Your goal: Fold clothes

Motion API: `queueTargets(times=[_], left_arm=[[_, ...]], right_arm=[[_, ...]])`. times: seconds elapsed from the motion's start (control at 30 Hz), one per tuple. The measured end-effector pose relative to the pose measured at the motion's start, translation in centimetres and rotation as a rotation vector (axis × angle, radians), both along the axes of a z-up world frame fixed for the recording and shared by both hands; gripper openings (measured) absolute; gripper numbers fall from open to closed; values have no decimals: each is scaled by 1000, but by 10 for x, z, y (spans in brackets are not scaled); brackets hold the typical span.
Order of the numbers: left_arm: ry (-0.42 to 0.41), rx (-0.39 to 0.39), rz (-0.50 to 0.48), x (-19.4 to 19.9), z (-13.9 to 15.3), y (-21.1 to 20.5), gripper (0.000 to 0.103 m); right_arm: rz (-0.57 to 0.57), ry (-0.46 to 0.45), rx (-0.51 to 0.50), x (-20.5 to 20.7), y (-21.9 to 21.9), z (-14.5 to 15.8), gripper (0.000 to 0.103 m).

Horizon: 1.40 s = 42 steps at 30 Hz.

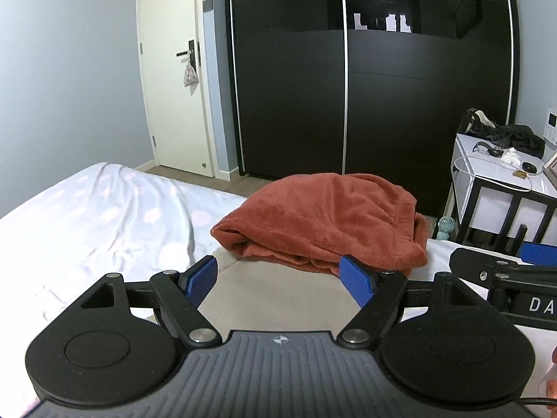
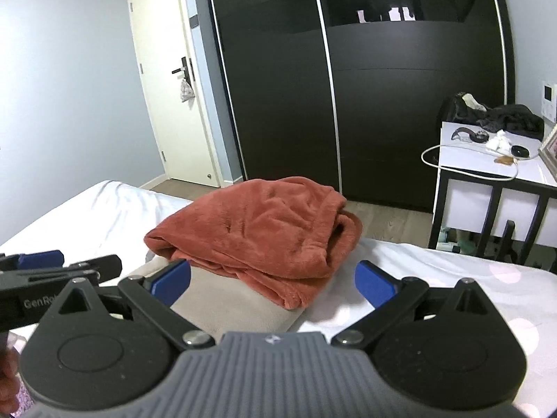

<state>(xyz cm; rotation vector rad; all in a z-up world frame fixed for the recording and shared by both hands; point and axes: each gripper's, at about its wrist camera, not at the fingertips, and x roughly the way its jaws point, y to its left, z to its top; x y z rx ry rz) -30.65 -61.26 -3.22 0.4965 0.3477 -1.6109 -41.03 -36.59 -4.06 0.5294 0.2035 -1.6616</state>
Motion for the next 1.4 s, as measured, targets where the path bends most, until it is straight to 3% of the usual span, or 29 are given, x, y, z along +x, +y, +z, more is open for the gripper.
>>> queueTargets(times=[1.4], left_arm=[[13, 29, 9, 7, -13, 0, 77]], right_arm=[[27, -18, 38, 2, -5, -9, 101]])
